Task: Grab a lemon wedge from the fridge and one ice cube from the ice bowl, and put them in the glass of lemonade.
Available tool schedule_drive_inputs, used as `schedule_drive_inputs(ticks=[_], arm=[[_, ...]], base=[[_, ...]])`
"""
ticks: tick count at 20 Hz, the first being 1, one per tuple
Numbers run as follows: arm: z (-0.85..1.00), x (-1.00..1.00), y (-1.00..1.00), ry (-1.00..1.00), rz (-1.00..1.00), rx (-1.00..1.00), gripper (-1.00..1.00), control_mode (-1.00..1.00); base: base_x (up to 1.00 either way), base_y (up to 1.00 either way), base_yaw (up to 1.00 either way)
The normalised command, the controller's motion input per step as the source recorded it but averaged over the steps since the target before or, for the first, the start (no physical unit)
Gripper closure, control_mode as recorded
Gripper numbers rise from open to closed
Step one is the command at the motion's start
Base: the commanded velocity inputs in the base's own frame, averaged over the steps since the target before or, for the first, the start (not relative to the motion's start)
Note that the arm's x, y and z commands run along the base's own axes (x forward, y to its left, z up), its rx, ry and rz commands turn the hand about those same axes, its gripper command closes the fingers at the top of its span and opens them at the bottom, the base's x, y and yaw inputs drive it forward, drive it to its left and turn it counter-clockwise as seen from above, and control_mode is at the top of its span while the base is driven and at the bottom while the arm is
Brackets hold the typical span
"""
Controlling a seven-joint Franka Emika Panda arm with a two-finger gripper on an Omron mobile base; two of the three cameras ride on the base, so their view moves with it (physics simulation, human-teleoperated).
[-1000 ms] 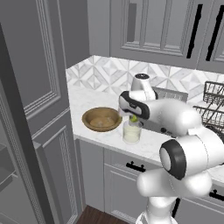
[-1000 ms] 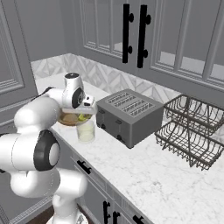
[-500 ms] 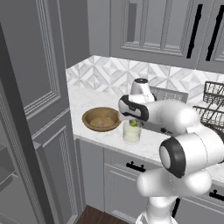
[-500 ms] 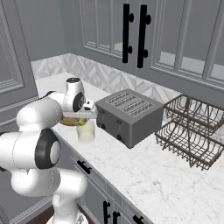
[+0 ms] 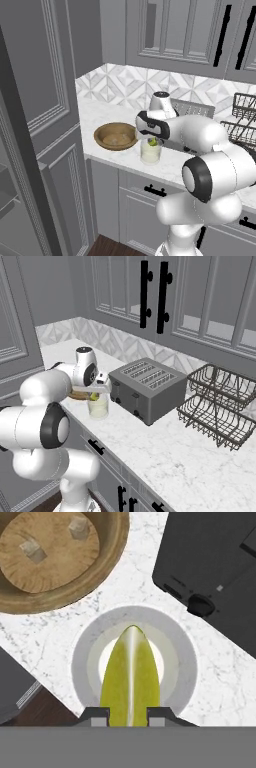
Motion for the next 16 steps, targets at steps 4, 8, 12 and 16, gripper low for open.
schedule_drive_inputs(ticks=[4, 8, 12, 16], arm=[[0.0, 0.24, 0.0, 0.01, 0.0, 0.0, 1.0, -1.0], [0.0, 0.17, -0.06, 0.0, 0.0, 0.0, 1.0, -1.0], [-0.03, 0.0, -0.13, 0.0, 0.0, 0.0, 1.0, -1.0], [0.0, 0.0, -0.02, 0.0, 0.0, 0.0, 1.0, -1.0]], base=[[0.0, 0.0, 0.0], [0.0, 0.0, 0.0], [0.0, 0.0, 0.0], [0.0, 0.0, 0.0]])
